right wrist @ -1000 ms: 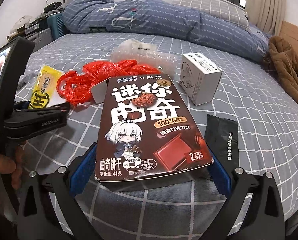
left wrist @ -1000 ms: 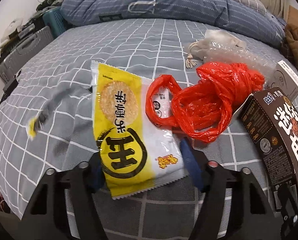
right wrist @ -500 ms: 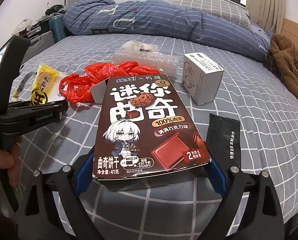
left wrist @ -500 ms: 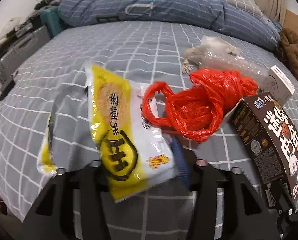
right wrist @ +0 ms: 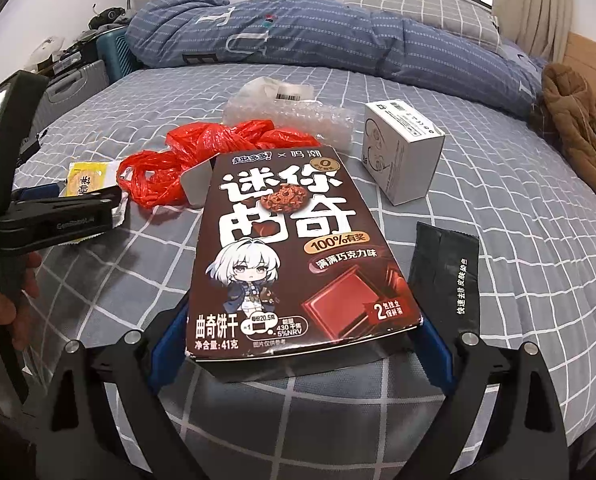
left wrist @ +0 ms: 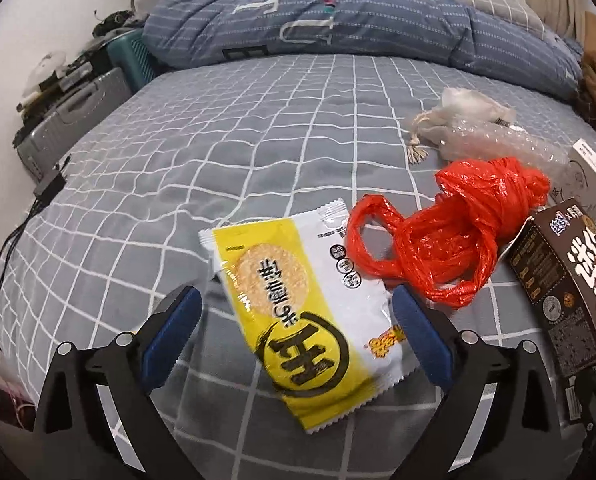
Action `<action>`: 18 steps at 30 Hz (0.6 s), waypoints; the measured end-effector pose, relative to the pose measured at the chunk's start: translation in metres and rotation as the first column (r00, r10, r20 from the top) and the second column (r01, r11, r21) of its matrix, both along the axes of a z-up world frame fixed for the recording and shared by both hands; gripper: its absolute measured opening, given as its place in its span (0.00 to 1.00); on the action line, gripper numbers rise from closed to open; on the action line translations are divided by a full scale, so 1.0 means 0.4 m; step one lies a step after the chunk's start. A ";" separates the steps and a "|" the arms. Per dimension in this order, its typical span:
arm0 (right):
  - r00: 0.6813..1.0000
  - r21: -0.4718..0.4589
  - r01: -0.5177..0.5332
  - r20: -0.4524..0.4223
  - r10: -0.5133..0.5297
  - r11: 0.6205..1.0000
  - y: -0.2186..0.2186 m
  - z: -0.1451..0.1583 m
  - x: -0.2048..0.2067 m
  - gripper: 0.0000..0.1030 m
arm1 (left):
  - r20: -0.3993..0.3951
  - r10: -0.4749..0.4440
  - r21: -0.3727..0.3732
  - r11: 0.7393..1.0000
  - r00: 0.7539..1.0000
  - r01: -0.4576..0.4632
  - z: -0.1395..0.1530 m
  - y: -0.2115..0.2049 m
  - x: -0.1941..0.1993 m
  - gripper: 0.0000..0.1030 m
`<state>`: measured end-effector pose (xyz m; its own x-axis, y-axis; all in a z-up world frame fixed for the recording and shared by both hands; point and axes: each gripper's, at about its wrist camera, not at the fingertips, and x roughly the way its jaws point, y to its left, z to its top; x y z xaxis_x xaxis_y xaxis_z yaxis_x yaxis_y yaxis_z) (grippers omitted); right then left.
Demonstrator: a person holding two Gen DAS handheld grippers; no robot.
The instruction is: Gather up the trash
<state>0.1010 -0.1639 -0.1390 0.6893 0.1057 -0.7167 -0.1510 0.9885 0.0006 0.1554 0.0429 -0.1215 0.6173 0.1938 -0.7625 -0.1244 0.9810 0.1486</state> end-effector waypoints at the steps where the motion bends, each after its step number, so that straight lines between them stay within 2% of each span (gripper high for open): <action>1: 1.000 -0.001 -0.002 0.000 0.002 1.000 -0.001 0.000 0.001 0.87 | -0.001 -0.001 -0.001 1.000 1.000 0.001 -0.001 -0.001 0.005 0.92; 4: 1.000 -0.008 0.000 0.001 0.000 1.000 0.000 -0.003 0.001 0.87 | 0.001 -0.016 -0.009 1.000 1.000 0.016 -0.003 -0.008 0.022 0.92; 6: 1.000 -0.012 0.001 0.001 -0.001 1.000 0.002 -0.006 0.002 0.87 | -0.005 -0.033 0.017 0.999 0.999 0.033 -0.013 -0.018 0.028 0.91; 8: 1.000 -0.013 0.004 0.000 -0.004 1.000 0.004 -0.008 0.004 0.87 | -0.023 -0.044 0.031 0.999 0.999 0.045 -0.027 -0.026 0.036 0.85; 10: 1.000 -0.013 0.005 0.000 -0.006 1.000 0.006 -0.009 0.005 0.87 | -0.042 -0.057 0.026 0.998 0.998 0.058 -0.038 -0.027 0.040 0.75; 12: 1.000 -0.017 0.006 -0.001 -0.006 1.000 0.009 -0.010 0.005 0.87 | -0.050 -0.073 0.010 0.997 0.996 0.073 -0.044 -0.026 0.039 0.69; 17: 1.000 -0.014 0.004 -0.005 -0.004 1.000 0.011 -0.013 0.005 0.87 | -0.039 -0.088 0.015 0.996 0.995 0.088 -0.032 -0.027 0.025 0.65; 18: 1.000 -0.014 0.004 -0.006 -0.004 1.000 0.012 -0.014 0.005 0.87 | -0.037 -0.091 0.008 0.996 0.995 0.091 -0.031 -0.024 0.023 0.60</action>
<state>0.1029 -0.1592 -0.1447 0.6856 0.0929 -0.7220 -0.1468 0.9891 -0.0121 0.1648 0.0334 -0.1339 0.6042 0.1458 -0.7834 -0.0292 0.9865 0.1611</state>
